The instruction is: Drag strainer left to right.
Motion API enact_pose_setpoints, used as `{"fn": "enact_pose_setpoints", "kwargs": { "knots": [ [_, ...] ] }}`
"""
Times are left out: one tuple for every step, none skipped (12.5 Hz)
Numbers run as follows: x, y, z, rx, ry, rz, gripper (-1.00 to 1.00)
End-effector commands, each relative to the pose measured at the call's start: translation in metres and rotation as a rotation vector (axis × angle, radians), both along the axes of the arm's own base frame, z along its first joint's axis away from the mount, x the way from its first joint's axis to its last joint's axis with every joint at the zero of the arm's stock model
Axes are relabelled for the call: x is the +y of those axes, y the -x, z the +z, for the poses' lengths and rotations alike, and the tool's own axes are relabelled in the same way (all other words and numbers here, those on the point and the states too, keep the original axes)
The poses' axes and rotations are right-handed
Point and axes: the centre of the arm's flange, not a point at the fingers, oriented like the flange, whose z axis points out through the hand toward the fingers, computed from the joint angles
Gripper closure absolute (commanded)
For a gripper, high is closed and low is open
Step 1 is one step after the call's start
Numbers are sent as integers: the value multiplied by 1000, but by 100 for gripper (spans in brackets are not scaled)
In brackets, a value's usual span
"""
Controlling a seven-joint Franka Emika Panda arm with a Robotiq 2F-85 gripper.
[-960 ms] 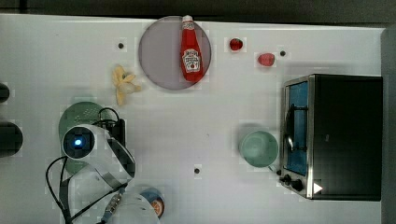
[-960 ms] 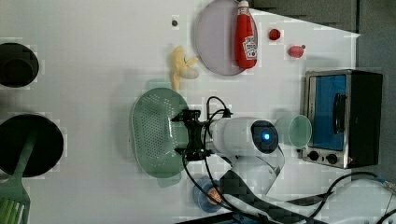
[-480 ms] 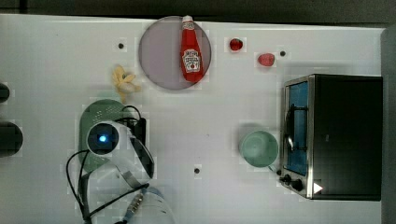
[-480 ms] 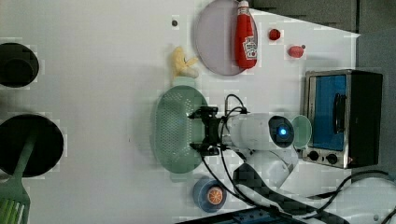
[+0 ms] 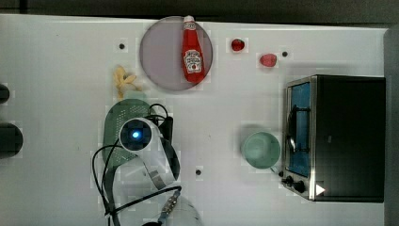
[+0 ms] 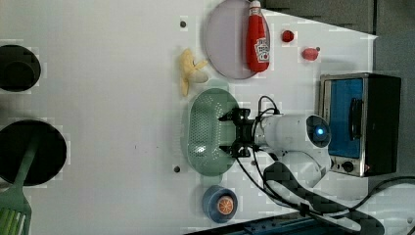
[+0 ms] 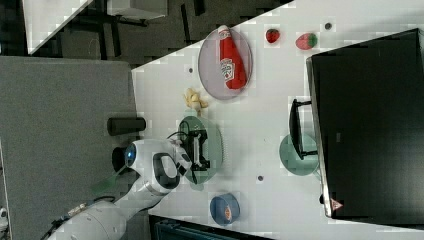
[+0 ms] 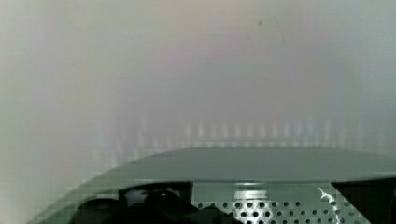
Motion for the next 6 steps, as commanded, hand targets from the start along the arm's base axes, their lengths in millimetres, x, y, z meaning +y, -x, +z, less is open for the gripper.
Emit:
{"fn": "enact_pose_setpoints", "kwargs": {
  "knots": [
    [-43, -6, 12, -12, 19, 52, -100],
    [-56, -7, 11, -9, 22, 51, -100],
    [-69, -8, 11, -9, 26, 44, -100],
    [-81, -10, 11, -9, 29, 41, -100],
    [-92, -12, 11, -11, 34, 38, -100],
    [-103, -13, 12, -13, 38, 42, -100]
  ]
}}
